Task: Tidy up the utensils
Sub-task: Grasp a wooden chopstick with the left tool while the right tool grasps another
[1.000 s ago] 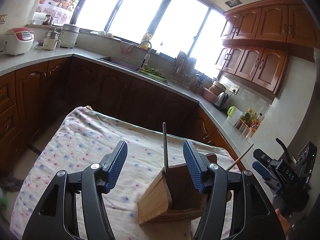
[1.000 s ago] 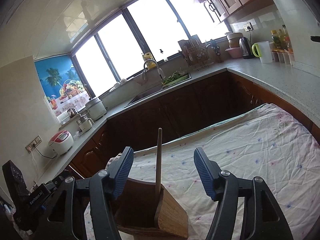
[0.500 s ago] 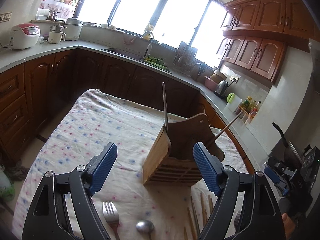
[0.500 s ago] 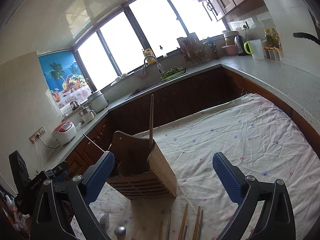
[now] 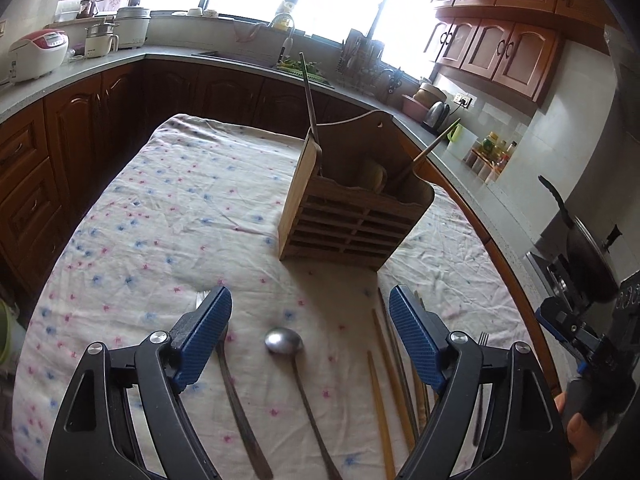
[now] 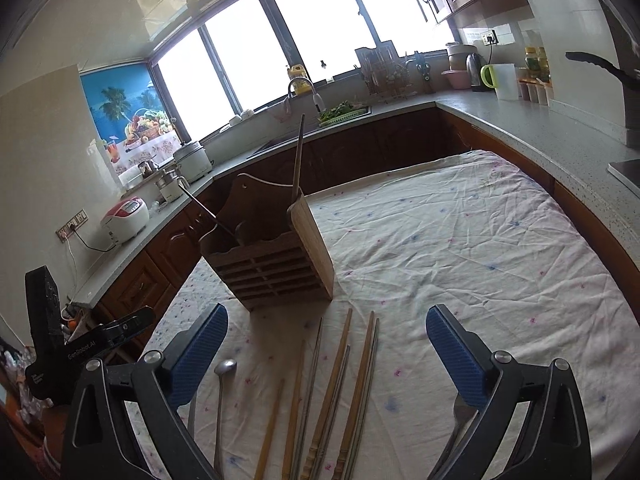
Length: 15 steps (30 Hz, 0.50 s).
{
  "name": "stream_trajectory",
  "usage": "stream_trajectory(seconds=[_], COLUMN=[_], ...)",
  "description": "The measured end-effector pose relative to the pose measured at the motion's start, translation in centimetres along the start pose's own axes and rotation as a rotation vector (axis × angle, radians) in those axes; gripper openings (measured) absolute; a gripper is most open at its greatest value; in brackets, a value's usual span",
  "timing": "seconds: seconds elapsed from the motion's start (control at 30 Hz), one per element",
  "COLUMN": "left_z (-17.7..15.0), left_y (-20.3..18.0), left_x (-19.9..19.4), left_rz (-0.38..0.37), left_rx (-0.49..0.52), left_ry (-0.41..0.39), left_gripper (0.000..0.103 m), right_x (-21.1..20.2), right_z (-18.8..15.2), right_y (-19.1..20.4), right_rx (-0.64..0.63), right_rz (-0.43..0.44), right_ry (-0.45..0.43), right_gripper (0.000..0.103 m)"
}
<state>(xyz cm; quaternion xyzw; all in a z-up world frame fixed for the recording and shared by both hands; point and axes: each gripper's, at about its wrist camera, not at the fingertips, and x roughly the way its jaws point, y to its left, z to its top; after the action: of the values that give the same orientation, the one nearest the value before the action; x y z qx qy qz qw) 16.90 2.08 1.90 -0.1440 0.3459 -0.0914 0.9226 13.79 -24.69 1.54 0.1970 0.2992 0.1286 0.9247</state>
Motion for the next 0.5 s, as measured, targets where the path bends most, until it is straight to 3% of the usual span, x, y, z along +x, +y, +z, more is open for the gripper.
stream_trajectory(seconds=[0.27, 0.5], left_z=[-2.2, -3.1], left_y=[-1.2, -2.4], left_x=[0.7, 1.8], left_rz=[-0.002, -0.010], left_rx=[0.027, 0.073], left_ry=[0.084, 0.136], left_gripper=[0.083, 0.083], right_x=[-0.3, 0.6], right_z=[-1.7, -2.1], right_y=[-0.3, -1.1], right_rx=[-0.034, -0.008], right_rz=[-0.068, -0.085], right_ry=[0.025, 0.064], right_gripper=[0.099, 0.080])
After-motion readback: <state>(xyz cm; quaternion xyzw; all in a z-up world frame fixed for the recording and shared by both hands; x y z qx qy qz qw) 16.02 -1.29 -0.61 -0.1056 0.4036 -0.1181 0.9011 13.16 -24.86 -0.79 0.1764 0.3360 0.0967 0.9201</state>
